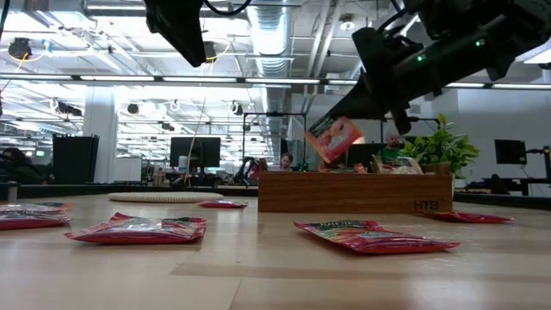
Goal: Pick & Place Tea
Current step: Put the orange tea bag into the middle section of the wooden organizer
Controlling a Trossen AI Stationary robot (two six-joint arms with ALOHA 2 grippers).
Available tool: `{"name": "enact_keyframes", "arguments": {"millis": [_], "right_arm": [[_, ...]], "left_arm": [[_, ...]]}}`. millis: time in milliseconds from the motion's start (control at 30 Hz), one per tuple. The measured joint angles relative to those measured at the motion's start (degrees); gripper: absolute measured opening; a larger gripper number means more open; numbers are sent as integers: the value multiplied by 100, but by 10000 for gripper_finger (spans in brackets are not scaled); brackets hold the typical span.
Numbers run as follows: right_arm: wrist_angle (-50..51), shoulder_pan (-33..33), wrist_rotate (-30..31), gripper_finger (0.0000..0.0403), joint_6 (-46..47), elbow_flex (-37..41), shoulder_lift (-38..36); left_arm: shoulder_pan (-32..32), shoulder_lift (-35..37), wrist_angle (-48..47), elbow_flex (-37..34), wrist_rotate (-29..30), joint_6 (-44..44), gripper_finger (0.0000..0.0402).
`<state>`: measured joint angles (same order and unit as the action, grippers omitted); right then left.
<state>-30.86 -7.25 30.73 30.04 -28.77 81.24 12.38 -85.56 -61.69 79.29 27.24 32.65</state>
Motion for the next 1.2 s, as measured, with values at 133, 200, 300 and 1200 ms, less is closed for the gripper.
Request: {"name": "enact_keyframes", "arguments": {"millis": [133,200,300,1200], "right_arm": [[52,-99,266,0,104,0,73],[39,-171,369,0,180,0,157],[34,-292,660,0,202,-1,212],[142,-556,1276,0,1315,11,566]], "left_arm": [[0,0,2,0,2,-3,140],[0,0,0,0,4,-3,140],[0,-2,2,0,2,-7,140],[0,-7,8,0,0,-24,140]]}}
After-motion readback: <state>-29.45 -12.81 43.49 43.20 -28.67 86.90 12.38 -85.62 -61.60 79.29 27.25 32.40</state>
